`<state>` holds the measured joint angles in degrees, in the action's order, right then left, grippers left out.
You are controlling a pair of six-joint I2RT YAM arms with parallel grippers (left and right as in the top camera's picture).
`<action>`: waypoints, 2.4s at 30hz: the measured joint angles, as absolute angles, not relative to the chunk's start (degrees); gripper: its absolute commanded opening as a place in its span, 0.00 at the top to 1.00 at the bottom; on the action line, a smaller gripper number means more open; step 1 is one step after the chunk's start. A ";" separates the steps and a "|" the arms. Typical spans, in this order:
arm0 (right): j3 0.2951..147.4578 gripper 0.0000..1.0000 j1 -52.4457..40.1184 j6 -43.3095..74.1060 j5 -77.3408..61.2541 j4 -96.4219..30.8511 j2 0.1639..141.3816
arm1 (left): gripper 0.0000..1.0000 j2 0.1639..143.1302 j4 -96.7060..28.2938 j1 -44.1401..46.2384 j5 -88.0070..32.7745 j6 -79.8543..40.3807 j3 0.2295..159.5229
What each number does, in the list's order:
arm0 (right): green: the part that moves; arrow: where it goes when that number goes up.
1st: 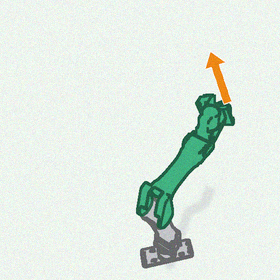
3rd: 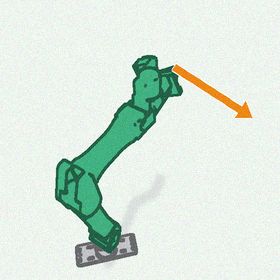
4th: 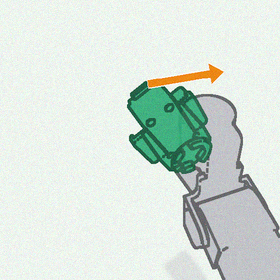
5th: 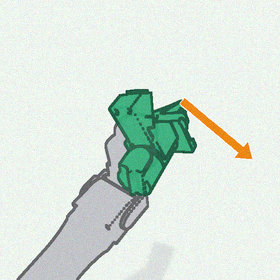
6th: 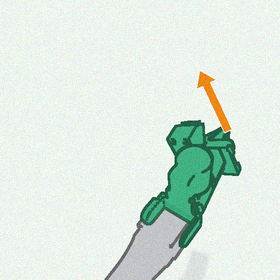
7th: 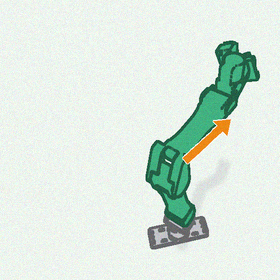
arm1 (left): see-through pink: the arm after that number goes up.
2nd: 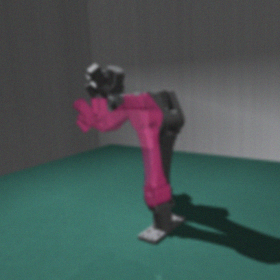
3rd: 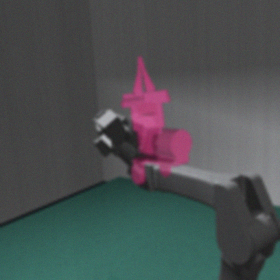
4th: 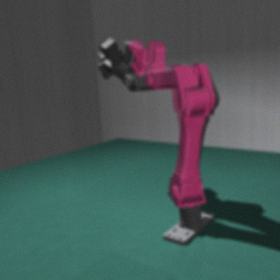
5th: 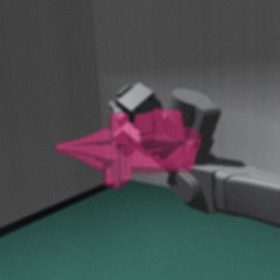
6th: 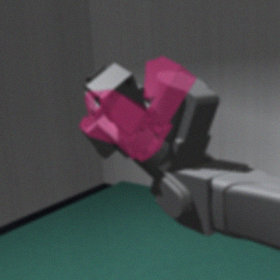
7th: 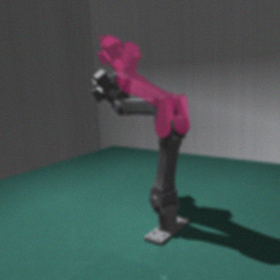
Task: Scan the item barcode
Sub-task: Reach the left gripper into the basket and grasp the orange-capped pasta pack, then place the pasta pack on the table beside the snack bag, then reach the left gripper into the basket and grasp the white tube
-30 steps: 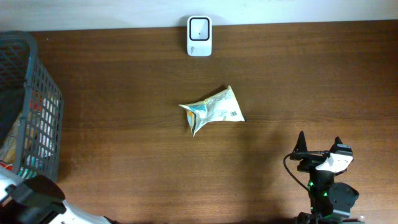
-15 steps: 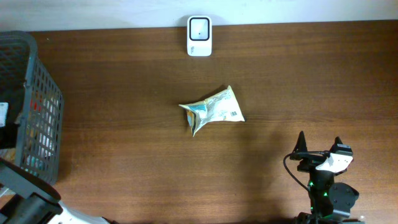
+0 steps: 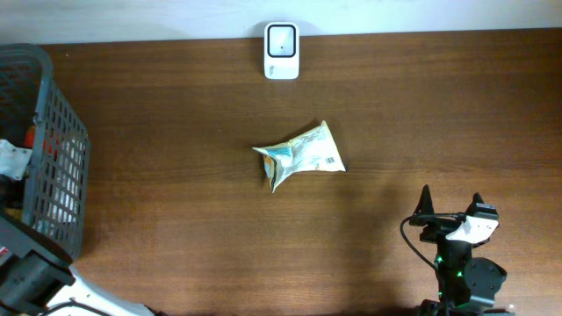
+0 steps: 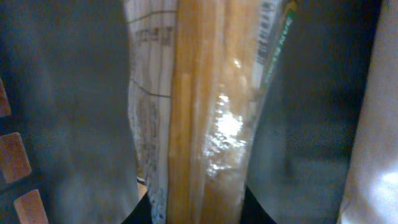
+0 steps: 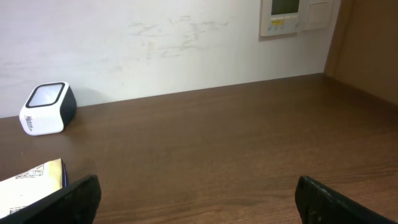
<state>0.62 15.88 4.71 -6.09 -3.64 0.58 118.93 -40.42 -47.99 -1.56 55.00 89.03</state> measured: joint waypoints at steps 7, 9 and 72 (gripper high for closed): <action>0.62 0.01 15.90 4.71 -6.09 -3.64 0.58 | 1.00 118.54 -41.56 -48.03 -1.19 38.48 91.09; 0.62 0.01 15.90 4.69 -6.09 -3.64 0.58 | 1.00 115.52 -42.39 -48.03 -1.26 30.06 92.82; 0.62 0.01 15.90 4.71 -6.07 -3.64 0.56 | 0.02 119.00 -64.66 -46.44 -13.08 30.87 105.78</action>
<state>0.62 15.90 4.71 -6.07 -3.64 0.56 119.00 -64.66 -46.44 -13.08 30.87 105.78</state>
